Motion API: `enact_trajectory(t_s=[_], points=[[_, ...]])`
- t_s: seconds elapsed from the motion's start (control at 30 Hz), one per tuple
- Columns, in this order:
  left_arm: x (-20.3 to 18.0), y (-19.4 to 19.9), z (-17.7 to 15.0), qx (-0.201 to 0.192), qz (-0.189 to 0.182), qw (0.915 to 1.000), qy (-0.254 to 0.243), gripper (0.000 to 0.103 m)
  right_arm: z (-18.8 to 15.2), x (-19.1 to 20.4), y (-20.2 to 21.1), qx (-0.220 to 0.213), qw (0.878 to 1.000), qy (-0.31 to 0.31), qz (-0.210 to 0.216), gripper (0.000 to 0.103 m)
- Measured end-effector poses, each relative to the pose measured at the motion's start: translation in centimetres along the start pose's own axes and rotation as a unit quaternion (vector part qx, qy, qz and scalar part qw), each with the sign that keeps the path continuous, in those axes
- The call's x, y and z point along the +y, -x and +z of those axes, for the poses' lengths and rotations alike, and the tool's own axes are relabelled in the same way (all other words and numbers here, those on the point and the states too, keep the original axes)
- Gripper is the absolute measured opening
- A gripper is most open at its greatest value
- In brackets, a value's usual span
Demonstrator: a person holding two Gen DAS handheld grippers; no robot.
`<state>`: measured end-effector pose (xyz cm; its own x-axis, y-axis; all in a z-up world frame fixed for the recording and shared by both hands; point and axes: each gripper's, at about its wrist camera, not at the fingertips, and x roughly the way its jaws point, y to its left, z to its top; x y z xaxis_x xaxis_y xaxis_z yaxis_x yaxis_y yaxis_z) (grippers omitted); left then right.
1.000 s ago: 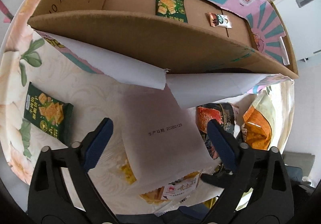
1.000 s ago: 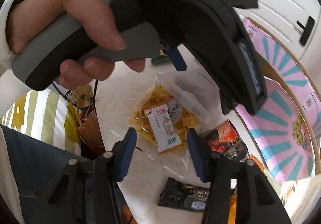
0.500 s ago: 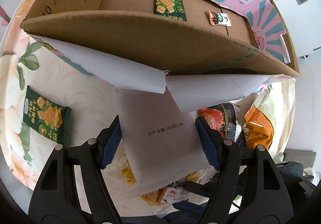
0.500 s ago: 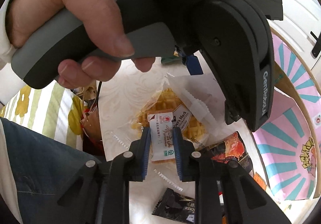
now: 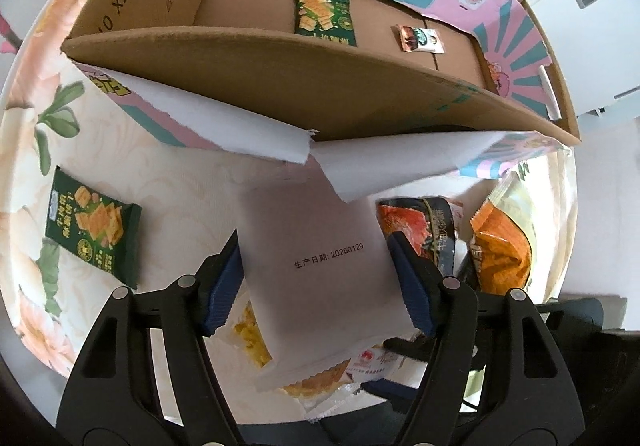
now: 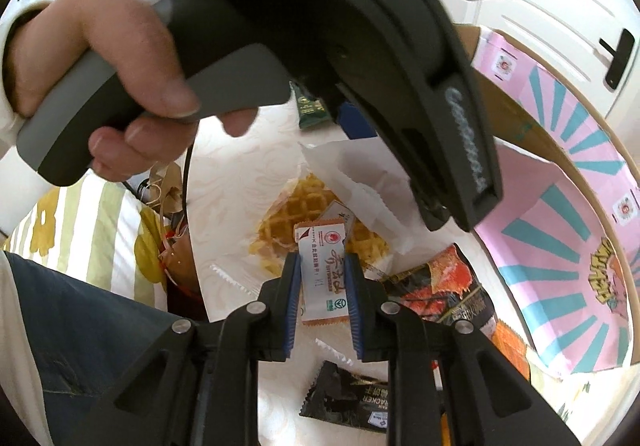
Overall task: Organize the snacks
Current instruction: 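Grasp the white pouch with the left tool while the right tool grasps the small white-red packet, then carry the white pouch and small packet into the cardboard box with both tools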
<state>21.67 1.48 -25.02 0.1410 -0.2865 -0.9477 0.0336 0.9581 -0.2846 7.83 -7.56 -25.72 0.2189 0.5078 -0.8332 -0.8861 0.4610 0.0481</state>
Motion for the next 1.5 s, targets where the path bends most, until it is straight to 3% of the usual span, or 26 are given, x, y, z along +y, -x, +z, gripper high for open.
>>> enact_trajectory(t_s=[0.53,0.9,1.2,1.5], points=[[-0.9,4.4,-2.6,-0.035,-0.012,0.9992,-0.013,0.067,-1.4,-0.1,2.9,0.002,0.998,-0.04,-0.039,0.02],[-3.3,11.0,-4.4,-0.087,-0.01,0.9957,-0.028,0.067,-1.8,-0.7,8.4,-0.029,0.992,-0.095,-0.083,0.02],[-4.4,15.9,-4.1,-0.144,-0.013,0.989,-0.029,0.067,-0.8,-2.8,13.7,-0.078,0.974,-0.15,-0.15,0.02],[-4.4,15.3,-0.2,-0.142,-0.015,0.9882,-0.056,0.067,1.8,-6.7,14.2,-0.096,0.95,-0.233,-0.186,0.02]])
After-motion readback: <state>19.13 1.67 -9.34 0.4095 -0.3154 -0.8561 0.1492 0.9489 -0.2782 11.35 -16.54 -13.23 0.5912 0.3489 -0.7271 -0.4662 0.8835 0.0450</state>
